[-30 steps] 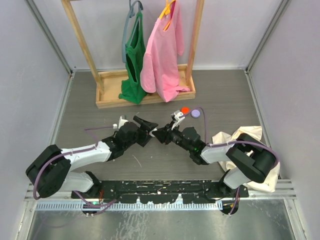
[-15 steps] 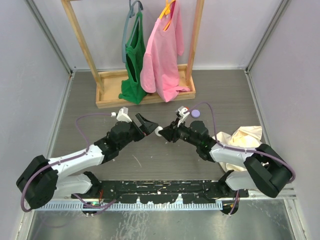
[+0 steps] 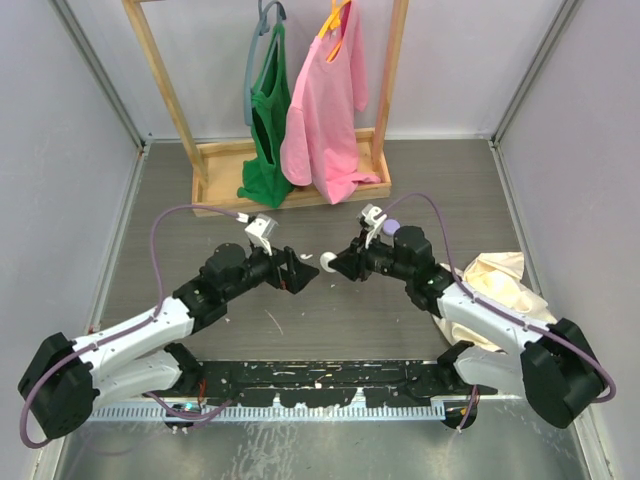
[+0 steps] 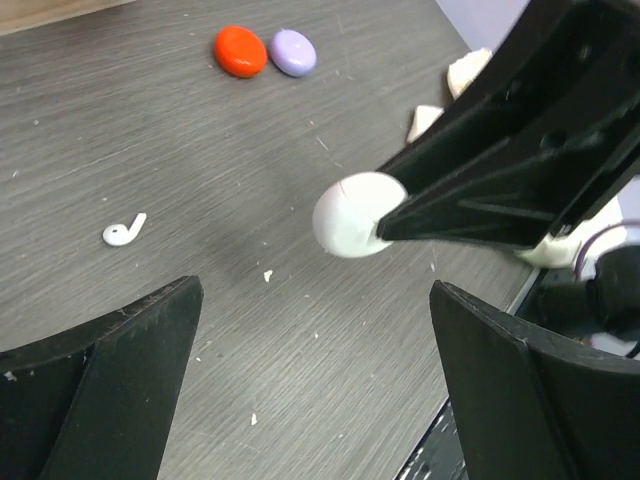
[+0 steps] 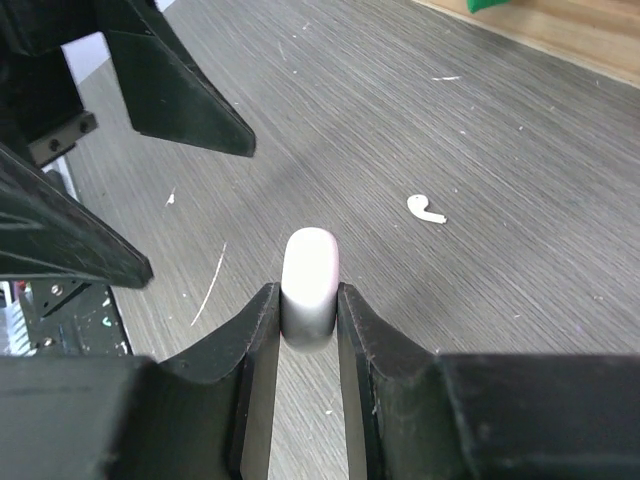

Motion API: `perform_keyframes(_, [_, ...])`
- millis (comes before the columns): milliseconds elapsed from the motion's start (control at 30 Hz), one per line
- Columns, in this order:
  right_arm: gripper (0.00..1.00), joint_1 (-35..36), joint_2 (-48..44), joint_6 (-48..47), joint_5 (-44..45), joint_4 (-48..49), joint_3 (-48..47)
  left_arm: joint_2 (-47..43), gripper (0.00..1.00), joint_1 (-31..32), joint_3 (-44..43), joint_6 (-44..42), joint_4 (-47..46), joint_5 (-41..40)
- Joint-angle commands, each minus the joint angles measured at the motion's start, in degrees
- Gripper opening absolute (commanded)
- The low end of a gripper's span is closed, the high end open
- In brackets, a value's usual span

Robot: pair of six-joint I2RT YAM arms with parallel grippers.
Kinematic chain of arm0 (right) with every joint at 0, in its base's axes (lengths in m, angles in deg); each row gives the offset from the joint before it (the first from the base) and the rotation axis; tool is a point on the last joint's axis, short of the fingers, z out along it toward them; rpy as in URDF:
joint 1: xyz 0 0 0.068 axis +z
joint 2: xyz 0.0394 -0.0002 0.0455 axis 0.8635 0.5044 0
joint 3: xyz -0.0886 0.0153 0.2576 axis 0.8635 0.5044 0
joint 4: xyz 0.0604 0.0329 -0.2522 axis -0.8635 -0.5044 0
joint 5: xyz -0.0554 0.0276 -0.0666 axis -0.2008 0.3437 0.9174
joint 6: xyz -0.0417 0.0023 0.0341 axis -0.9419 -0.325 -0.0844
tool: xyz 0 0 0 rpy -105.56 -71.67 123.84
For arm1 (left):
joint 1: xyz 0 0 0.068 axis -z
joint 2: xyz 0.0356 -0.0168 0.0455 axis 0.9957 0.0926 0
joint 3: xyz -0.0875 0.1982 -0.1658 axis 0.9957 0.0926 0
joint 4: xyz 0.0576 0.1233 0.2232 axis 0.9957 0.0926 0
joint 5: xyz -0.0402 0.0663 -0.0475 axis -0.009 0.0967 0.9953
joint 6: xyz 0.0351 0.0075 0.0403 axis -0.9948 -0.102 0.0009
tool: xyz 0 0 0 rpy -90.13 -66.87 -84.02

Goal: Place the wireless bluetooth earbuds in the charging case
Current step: Pick up the charging case at the center of the board.

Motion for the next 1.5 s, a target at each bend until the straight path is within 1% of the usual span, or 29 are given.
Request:
perform_keyframes(0, [0.18,-0.4,-4.5,-5.7,-4.0,-8.1,-6.1,0.3,0.97,-0.2,-1.1,-12.2,-4.1,9.8])
perform_keyframes(67, [0.19,-0.5,-5.7,-8.1,-5.2,-11.1,-7.5,1.9,0.95,-0.2,-2.0,-15.1,-3.9,14.2])
perform_keyframes(133, [0.19,-0.6,-6.4,-9.9,-6.7,-13.9,-9.0,3.4,0.94,-0.3,-2.7,-17.1,-4.6,18.3])
perform_keyframes(367, [0.19,-0.6,-5.0,-14.4,-12.5,-22.7,-15.0,5.6,0.94,-1.4,-3.1,-22.3,-8.2,24.8])
perform_keyframes(433, [0.19,-0.6,-4.4,-15.3,-13.6,-25.3,-16.6,5.6,0.93,-2.4,-3.0,-23.6,-9.3,26.7])
perform_keyframes(567, [0.19,-0.6,-3.8,-16.5,-15.9,-28.3,-18.8,6.4,0.88,-5.0,-1.7,-23.1,-15.2,31.6])
perform_keyframes(733, [0.20,-0.6,-2.8,-16.9,-18.4,-29.7,-19.7,9.4,0.88,-6.6,-1.8,-21.5,-21.5,37.6])
perform_keyframes(767, [0.20,-0.5,-2.6,-17.0,-18.7,-29.9,-19.8,9.9,0.85,-6.7,-1.8,-21.4,-22.5,38.4])
perform_keyframes(900, [0.20,-0.6,-1.9,-17.4,-19.9,-30.1,-20.0,11.0,0.81,-6.7,-2.0,-20.9,-24.3,40.5])
perform_keyframes(1000, [0.20,-0.5,-1.3,-17.6,-20.7,-30.1,-20.4,11.4,0.75,-6.7,-2.2,-20.6,-24.3,41.0])
perform_keyframes(1333, [0.20,-0.5,-0.7,-18.4,-22.5,-30.5,-21.3,12.6,0.61,-6.6,-1.9,-20.0,-24.2,43.1])
perform_keyframes(1467, [0.20,-0.5,-0.6,-18.7,-22.8,-30.8,-21.7,13.2,0.52,-6.7,-2.0,-19.8,-24.1,43.6])
